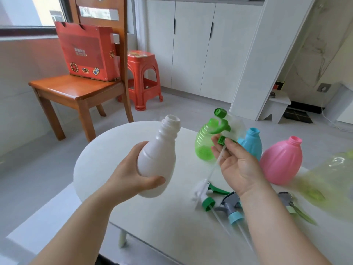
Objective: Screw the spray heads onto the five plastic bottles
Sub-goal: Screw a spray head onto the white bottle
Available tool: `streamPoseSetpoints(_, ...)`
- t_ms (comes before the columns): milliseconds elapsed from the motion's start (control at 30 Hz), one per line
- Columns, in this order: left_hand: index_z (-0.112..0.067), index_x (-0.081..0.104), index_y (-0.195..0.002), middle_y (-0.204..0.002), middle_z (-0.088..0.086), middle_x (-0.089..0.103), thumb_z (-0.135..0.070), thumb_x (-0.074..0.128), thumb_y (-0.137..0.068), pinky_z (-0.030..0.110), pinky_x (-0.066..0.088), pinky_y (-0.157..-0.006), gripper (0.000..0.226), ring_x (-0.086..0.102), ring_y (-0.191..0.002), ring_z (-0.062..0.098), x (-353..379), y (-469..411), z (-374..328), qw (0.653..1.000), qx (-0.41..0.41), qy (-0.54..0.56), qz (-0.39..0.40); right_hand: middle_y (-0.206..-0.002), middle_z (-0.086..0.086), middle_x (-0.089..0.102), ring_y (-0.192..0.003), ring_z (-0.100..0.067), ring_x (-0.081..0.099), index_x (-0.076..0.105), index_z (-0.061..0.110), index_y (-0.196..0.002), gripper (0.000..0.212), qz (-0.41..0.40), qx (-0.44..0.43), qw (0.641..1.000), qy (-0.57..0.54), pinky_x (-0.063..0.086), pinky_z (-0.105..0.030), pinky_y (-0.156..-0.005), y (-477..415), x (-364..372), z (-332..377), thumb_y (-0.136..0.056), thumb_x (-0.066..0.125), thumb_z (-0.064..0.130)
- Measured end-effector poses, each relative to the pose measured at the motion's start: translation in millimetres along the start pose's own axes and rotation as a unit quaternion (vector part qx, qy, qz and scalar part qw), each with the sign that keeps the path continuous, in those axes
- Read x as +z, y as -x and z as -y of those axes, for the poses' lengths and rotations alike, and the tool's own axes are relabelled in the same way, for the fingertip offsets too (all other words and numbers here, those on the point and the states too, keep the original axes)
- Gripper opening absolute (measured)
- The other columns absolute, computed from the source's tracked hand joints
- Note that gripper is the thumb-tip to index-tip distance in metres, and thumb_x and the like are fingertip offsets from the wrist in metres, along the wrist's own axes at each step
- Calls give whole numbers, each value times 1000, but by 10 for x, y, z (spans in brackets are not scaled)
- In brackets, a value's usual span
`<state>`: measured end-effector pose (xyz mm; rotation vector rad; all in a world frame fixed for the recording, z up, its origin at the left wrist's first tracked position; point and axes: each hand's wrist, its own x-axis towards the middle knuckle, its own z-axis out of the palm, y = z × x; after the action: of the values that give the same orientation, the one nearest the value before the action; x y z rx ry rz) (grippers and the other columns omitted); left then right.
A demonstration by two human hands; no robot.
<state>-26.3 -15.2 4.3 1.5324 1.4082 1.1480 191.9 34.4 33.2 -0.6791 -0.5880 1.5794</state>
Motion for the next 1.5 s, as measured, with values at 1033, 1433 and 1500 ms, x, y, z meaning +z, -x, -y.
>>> streamPoseSetpoints(1033, -53, 42, -95, -100, -17, 56, -50, 66, -33, 6, 42, -57, 67, 54, -85, -10, -114, 289, 242, 996, -62, -42, 45, -76, -2, 60, -72, -12, 65, 55, 11, -75, 17, -16, -155, 982, -107, 52, -24, -75, -40, 609, 383, -90, 46, 11)
streamPoseSetpoints(1433, -52, 43, -98, -101, -17, 57, -50, 67, -34, 16, 45, -66, 69, 57, -91, 1, -80, 279, 231, 998, -53, -19, 33, -86, 5, 66, -90, -11, 61, 58, 20, -88, 22, 107, -61, 987, 100, 50, -23, -84, 57, 582, -174, -81, 50, 1)
streamPoseSetpoints(1500, -54, 43, -98, -102, -18, 57, -51, 67, -34, 13, 44, -65, 68, 57, -90, -2, -66, 280, 222, 998, -49, -21, 40, -81, 9, 71, -86, -7, 64, 61, 20, -86, 24, 145, -38, 975, 164, 51, -21, -83, 74, 561, -267, -78, 52, -1)
